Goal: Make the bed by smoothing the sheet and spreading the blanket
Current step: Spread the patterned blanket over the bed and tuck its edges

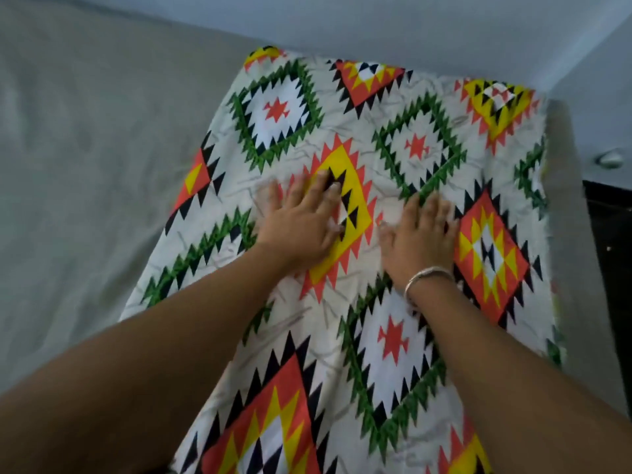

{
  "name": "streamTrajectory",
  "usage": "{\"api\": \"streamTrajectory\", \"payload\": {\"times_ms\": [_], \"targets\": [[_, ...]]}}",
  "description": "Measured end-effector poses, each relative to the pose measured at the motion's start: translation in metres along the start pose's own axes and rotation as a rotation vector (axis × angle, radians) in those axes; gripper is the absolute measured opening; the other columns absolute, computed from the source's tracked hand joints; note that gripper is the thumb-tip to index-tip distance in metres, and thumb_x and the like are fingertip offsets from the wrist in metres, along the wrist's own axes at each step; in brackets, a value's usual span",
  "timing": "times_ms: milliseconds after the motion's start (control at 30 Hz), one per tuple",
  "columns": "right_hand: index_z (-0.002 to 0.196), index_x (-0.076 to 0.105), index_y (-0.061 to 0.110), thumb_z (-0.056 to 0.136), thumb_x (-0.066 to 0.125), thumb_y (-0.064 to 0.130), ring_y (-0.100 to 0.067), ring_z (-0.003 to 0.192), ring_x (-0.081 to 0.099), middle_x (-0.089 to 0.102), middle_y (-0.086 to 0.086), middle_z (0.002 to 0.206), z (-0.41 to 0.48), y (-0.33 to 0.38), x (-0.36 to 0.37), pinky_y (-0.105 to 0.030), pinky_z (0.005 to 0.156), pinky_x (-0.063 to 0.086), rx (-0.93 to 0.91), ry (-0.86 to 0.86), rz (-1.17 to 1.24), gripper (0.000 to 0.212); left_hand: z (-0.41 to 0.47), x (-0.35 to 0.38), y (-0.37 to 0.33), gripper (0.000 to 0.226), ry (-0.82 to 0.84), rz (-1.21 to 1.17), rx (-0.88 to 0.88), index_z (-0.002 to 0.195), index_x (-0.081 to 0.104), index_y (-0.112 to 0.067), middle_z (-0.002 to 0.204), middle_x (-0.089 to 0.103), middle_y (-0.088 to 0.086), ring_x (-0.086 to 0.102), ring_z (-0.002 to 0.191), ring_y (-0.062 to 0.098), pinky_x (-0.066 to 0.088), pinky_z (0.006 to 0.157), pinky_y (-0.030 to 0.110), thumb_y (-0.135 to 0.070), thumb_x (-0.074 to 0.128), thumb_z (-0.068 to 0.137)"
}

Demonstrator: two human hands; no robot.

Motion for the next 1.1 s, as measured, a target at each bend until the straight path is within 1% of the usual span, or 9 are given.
{"api": "streamTrajectory", "payload": {"times_ms": [167,233,333,533,633,767,833,933,1100], "targets": [[0.151,0.0,0.021,0.092,0.018,0.045,-0.024,0.146,-0.006,-0.004,0.0,0.159,0.04,0.026,0.008,-0.046,0.116,-0.003,-0.412,0.026,-0.036,0.066,0.042,0.004,-0.004,0.065,0.014,0.006,0.22,0.148,-0.006,-0.035,0.158,-0.008,-0.006,-0.008,0.146,0.022,-0.007,0.114,0.056,-0.058,0.02,0.093],[0.15,0.001,0.025,0.091,0.015,0.057,-0.031,0.145,-0.001,-0.002,0.002,0.159,0.052,-0.002,0.008,-0.053,0.114,0.003,-0.304,-0.01,-0.082,0.069,0.055,0.007,0.024,0.072,-0.001,0.066,0.12,0.147,-0.008,-0.038,0.158,-0.009,-0.004,-0.01,0.145,0.025,-0.006,0.114,0.057,-0.071,0.014,0.087],[0.151,0.0,0.019,0.094,0.02,0.059,-0.04,0.143,-0.001,-0.002,-0.009,0.159,0.072,-0.036,-0.006,-0.058,0.114,0.004,0.085,0.027,-0.002,0.073,0.073,-0.008,0.048,0.074,-0.022,0.042,-0.035,0.149,-0.004,-0.034,0.159,-0.006,0.001,-0.008,0.145,0.03,-0.006,0.112,0.061,-0.071,0.013,0.087],[0.151,0.008,0.028,0.094,0.016,0.052,-0.029,0.145,-0.004,-0.001,0.001,0.159,0.121,0.027,-0.014,-0.057,0.114,0.002,-0.372,0.023,-0.058,0.062,0.115,-0.017,0.011,0.06,-0.023,-0.002,0.204,0.149,0.003,-0.034,0.159,0.0,-0.003,-0.006,0.146,0.023,-0.008,0.111,0.063,-0.057,0.015,0.096],[0.148,-0.001,0.04,0.087,0.013,0.071,-0.034,0.144,-0.004,-0.008,0.007,0.159,0.145,-0.009,-0.01,-0.061,0.112,-0.001,-0.191,0.026,-0.069,0.069,0.125,-0.009,0.043,0.071,-0.029,0.036,0.078,0.148,0.0,-0.039,0.159,-0.004,-0.004,-0.008,0.145,0.027,-0.009,0.108,0.067,-0.073,0.012,0.087],[0.147,-0.005,0.04,0.082,0.013,0.077,-0.046,0.141,-0.008,-0.013,-0.002,0.158,0.162,-0.033,-0.019,-0.064,0.11,-0.002,0.172,0.043,0.045,0.077,0.141,-0.024,0.057,0.074,-0.089,0.011,-0.07,0.149,0.006,-0.033,0.159,0.0,0.0,-0.005,0.145,0.031,-0.005,0.107,0.069,-0.069,0.025,0.088],[0.148,-0.002,0.038,0.088,0.022,0.069,-0.044,0.141,-0.008,-0.011,-0.004,0.158,0.169,-0.008,-0.025,-0.066,0.108,0.001,-0.024,-0.048,0.005,0.072,0.155,-0.03,0.039,0.081,-0.11,-0.017,-0.027,0.15,0.003,-0.032,0.159,-0.002,0.0,-0.006,0.145,0.03,-0.002,0.107,0.07,-0.066,0.038,0.085],[0.148,-0.002,0.04,0.094,0.022,0.058,-0.032,0.144,-0.013,-0.015,0.008,0.157,0.186,0.021,-0.028,-0.073,0.104,0.001,-0.357,0.064,-0.08,0.062,0.174,-0.024,0.018,0.084,-0.014,-0.02,-0.024,0.148,-0.003,-0.038,0.159,-0.008,-0.004,-0.005,0.145,0.03,-0.001,0.106,0.071,-0.067,0.039,0.082],[0.142,-0.013,0.05,0.059,0.009,0.097,-0.033,0.143,-0.015,-0.018,0.007,0.157,0.203,-0.021,-0.026,-0.07,0.106,-0.006,-0.166,0.056,-0.09,0.098,0.182,-0.03,0.042,0.112,0.025,0.038,-0.106,0.146,-0.008,-0.043,0.158,-0.011,-0.004,-0.009,0.143,0.037,-0.005,0.1,0.076,-0.092,0.041,0.058]]}}
Point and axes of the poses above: each hand's wrist, its own z-axis towards the middle knuckle, its own x-axis out of the palm, y = z × x, the point moved 1 cm from there along z, towards the middle knuckle
